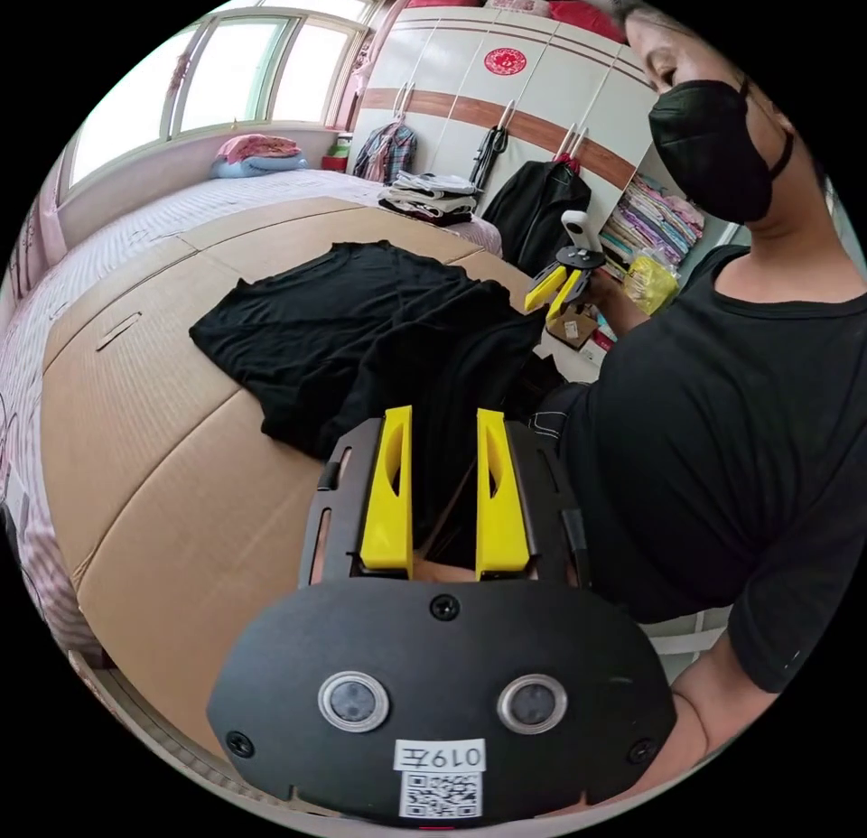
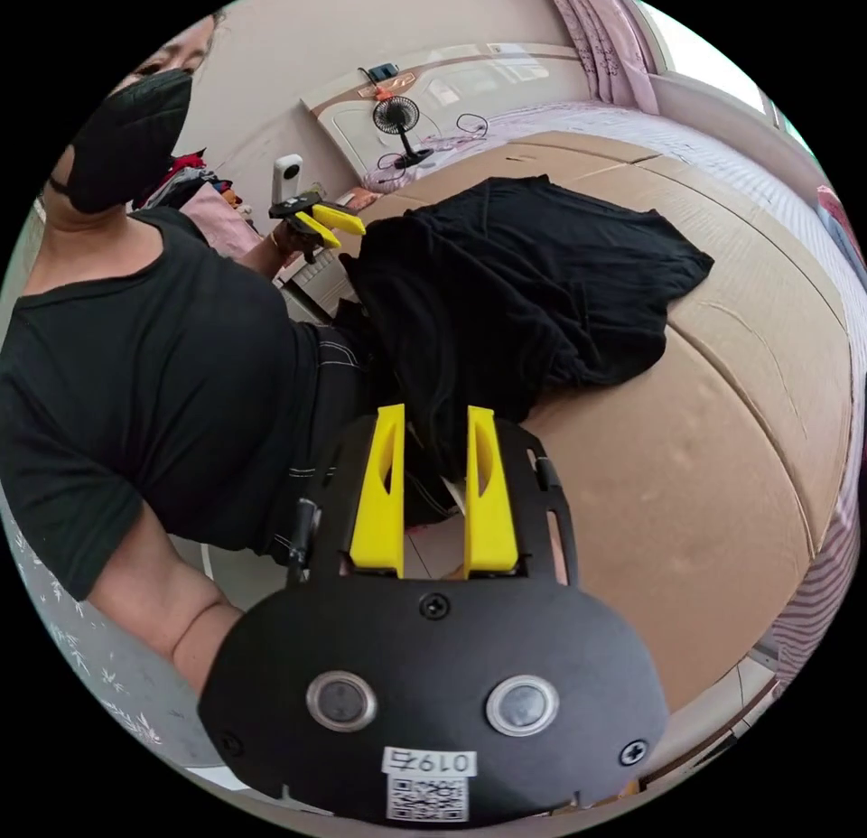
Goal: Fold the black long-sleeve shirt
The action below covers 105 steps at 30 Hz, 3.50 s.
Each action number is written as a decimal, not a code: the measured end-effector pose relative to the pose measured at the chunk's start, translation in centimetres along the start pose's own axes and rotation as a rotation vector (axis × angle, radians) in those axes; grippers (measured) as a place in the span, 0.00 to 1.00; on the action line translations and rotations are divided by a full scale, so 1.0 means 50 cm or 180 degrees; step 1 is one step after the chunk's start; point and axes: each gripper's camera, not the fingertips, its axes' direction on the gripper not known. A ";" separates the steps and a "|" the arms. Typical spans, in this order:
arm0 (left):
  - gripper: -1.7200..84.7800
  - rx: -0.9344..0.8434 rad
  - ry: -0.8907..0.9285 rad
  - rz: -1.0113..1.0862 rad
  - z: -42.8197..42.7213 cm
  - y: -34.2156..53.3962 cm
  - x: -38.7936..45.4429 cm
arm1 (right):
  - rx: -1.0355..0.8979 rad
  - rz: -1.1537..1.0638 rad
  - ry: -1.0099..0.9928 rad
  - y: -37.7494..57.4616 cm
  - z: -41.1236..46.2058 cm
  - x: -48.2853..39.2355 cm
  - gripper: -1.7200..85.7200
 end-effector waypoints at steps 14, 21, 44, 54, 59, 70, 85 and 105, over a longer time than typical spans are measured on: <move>0.14 0.0127 -0.0168 -0.0170 -0.046 0.088 0.056 | -0.0028 -0.0074 0.0188 0.019 -0.004 -0.047 0.03; 0.13 -0.0030 -0.0353 -0.0092 -0.089 0.126 0.076 | 0.0156 -0.0036 0.0054 0.048 -0.031 -0.031 0.02; 0.03 0.1151 0.0601 0.0883 -0.315 0.222 0.103 | 0.1386 -0.0800 -0.0359 0.266 -0.252 -0.059 0.01; 0.03 0.0941 0.0690 0.1032 -0.314 0.223 0.071 | 0.1137 -0.0707 -0.0398 0.278 -0.237 -0.003 0.01; 0.03 0.0899 0.0730 0.0918 -0.298 0.226 0.020 | 0.1081 -0.0704 -0.0394 0.269 -0.239 0.034 0.01; 0.03 0.1135 0.0304 0.0484 -0.283 0.185 -0.103 | 0.1383 -0.0279 0.0191 0.236 -0.266 0.128 0.01; 0.03 0.0601 0.0522 0.0363 -0.141 0.160 -0.181 | 0.0818 -0.0097 -0.0237 0.192 -0.141 0.211 0.02; 0.09 0.0479 -0.0089 -0.0862 0.003 -0.057 -0.527 | 0.0341 0.0427 0.0478 -0.111 -0.154 0.467 0.08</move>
